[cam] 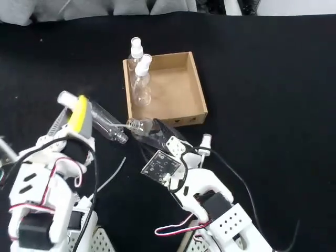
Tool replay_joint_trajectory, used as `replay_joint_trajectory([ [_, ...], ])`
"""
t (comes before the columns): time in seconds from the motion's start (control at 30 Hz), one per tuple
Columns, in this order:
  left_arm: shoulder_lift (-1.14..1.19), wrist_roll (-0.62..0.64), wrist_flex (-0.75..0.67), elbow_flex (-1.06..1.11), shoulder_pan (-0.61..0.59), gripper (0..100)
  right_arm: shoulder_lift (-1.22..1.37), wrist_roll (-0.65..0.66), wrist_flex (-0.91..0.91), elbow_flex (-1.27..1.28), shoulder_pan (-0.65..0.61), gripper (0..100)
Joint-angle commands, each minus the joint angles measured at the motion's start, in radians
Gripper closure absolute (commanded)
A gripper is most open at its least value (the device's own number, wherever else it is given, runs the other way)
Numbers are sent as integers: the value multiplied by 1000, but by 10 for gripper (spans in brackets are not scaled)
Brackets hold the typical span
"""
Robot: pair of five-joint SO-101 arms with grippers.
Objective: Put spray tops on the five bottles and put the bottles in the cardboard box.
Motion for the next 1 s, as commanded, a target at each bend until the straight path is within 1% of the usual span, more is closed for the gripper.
replay_joint_trajectory([
  [0.0,-8,-17,-94,50,13,971,-22,3,-35,-2,-18,921],
  [0.13,-15,-15,-163,110,13,971,-22,3,-35,-1,-18,921],
  [0.27,-15,-12,-169,120,19,971,-22,2,-32,-1,-18,921],
  [0.47,-15,-12,-163,128,117,971,-22,-75,-34,-1,-14,921],
  [0.83,-9,-12,-170,157,205,971,-22,-78,-32,-1,-14,921],
  [0.97,-12,-11,-199,196,248,971,-22,-135,-34,-1,-14,921],
])
